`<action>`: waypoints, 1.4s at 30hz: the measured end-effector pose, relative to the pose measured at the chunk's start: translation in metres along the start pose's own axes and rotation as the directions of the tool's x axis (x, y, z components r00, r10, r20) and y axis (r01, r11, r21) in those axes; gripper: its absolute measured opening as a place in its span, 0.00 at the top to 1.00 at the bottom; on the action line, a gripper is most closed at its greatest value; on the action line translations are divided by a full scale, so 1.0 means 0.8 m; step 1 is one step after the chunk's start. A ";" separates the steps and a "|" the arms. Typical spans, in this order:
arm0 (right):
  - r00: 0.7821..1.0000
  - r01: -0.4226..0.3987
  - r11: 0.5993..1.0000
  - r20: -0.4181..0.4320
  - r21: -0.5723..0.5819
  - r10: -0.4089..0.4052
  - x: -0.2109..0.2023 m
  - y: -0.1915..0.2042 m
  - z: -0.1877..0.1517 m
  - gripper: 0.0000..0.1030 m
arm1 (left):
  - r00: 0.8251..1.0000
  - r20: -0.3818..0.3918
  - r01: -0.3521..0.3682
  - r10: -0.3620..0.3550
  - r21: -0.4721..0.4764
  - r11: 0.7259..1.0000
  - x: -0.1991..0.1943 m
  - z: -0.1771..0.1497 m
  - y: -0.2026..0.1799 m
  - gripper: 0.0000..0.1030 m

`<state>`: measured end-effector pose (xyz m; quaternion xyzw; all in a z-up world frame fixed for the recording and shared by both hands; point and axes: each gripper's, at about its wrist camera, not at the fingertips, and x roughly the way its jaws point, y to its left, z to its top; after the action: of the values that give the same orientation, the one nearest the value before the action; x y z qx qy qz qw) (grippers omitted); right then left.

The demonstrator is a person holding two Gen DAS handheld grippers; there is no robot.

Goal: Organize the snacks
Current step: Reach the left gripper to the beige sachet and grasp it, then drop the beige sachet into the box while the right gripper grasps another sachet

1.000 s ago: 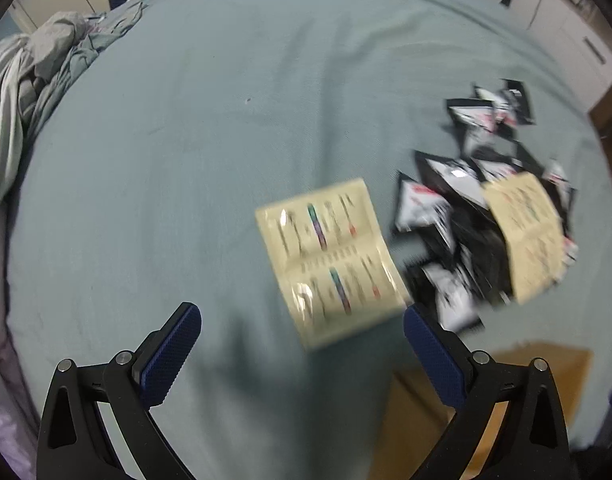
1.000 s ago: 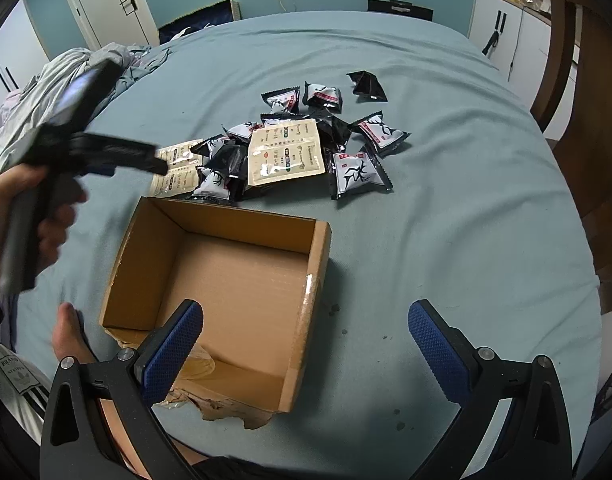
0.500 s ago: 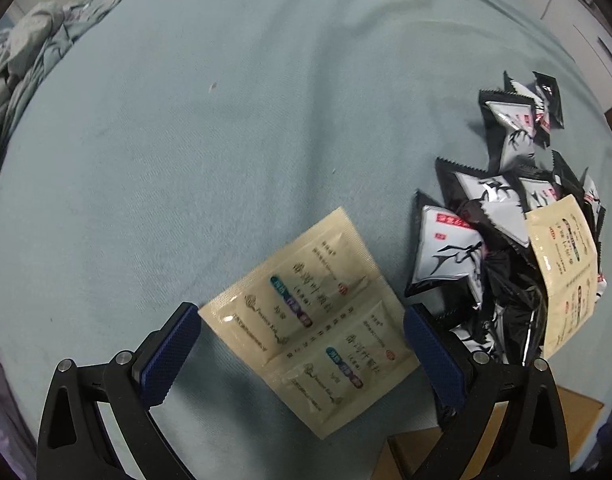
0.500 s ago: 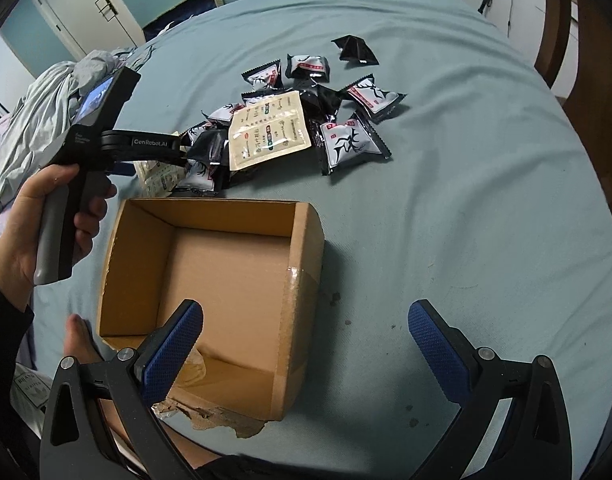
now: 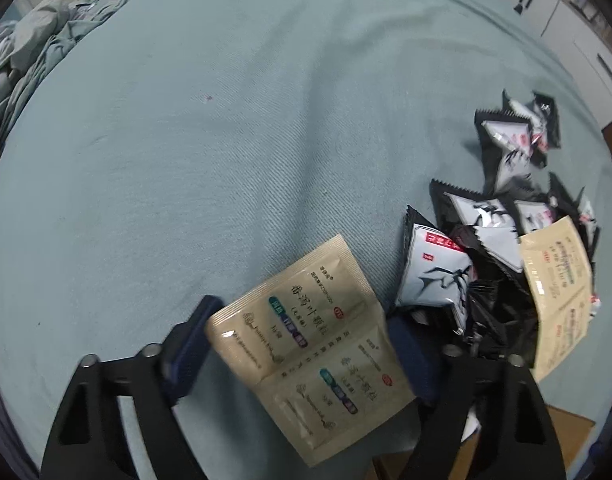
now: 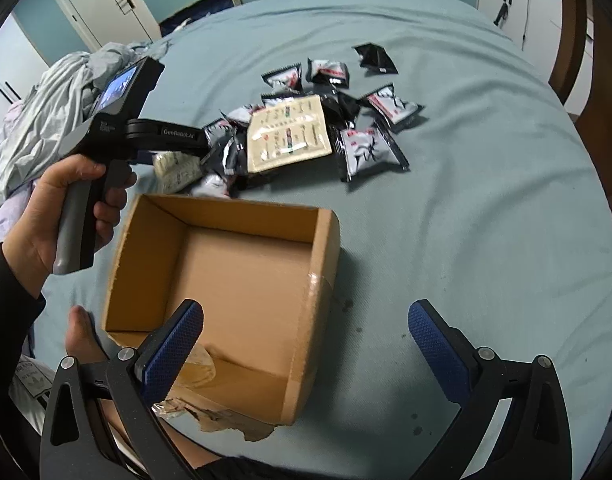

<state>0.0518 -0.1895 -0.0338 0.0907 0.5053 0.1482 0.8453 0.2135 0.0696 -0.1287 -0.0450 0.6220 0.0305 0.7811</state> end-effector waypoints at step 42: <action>0.995 -0.051 0.997 -0.083 -0.054 0.047 0.121 0.018 0.164 0.00 | 0.954 0.178 0.177 -0.240 0.309 0.934 -0.229 -0.177 -0.037 0.99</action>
<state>0.2081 -0.1437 -0.0477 0.0731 0.5327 0.1866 0.8222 0.0386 0.0266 0.0192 0.0073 0.5240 -0.1398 0.8401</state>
